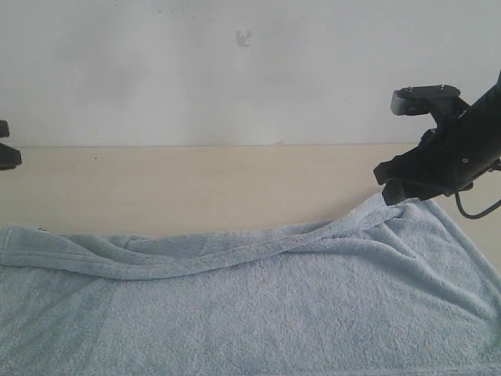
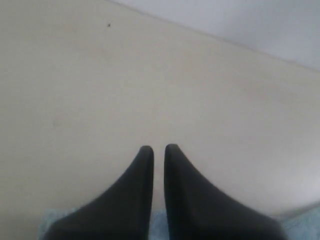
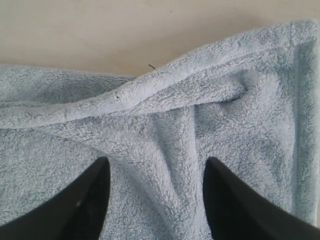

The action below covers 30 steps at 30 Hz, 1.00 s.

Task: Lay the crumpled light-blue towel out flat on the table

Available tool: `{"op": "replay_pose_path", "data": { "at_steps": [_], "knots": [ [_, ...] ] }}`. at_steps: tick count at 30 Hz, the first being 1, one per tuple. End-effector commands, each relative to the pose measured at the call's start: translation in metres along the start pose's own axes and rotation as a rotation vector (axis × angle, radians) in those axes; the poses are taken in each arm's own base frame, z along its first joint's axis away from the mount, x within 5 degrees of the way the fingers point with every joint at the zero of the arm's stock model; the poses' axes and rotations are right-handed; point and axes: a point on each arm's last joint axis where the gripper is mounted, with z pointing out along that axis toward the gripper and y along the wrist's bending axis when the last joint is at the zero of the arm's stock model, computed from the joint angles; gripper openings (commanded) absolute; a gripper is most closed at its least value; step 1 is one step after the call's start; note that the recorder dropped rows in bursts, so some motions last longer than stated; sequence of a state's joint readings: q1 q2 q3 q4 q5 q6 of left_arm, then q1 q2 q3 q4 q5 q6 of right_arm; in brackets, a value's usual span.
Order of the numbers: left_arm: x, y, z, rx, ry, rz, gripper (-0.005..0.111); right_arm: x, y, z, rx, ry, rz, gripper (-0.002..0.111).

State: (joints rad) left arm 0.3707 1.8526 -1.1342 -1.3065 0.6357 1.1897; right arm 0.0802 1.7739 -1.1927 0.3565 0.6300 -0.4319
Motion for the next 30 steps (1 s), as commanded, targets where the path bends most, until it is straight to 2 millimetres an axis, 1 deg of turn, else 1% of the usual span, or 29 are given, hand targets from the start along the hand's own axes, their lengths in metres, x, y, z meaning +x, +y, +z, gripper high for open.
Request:
{"op": "replay_pose_path", "data": {
  "at_steps": [1, 5, 7, 18, 22, 30],
  "knots": [
    [0.012, 0.006, 0.000, -0.045, 0.133, 0.050, 0.020, -0.002, 0.000, -0.001, 0.001, -0.011, -0.002, 0.054],
    [0.015, 0.009, -0.005, -0.112, 0.185, 0.042, 0.049, -0.002, 0.000, -0.001, 0.001, -0.011, -0.006, 0.054],
    [0.016, 0.010, -0.006, -0.125, 0.200, 0.041, 0.055, -0.002, 0.000, -0.001, 0.001, -0.011, -0.006, 0.054],
    [0.045, 0.022, -0.003, -0.197, 0.259, 0.032, 0.055, -0.002, 0.000, -0.001, 0.001, -0.011, -0.006, 0.054],
    [0.051, 0.029, -0.001, -0.257, 0.244, 0.038, 0.055, -0.002, 0.000, -0.001, 0.001, -0.011, -0.006, 0.054],
    [0.061, 0.038, 0.013, -0.247, 0.272, 0.007, 0.055, -0.002, 0.000, -0.001, 0.001, -0.011, -0.006, 0.054]
  ]
}}
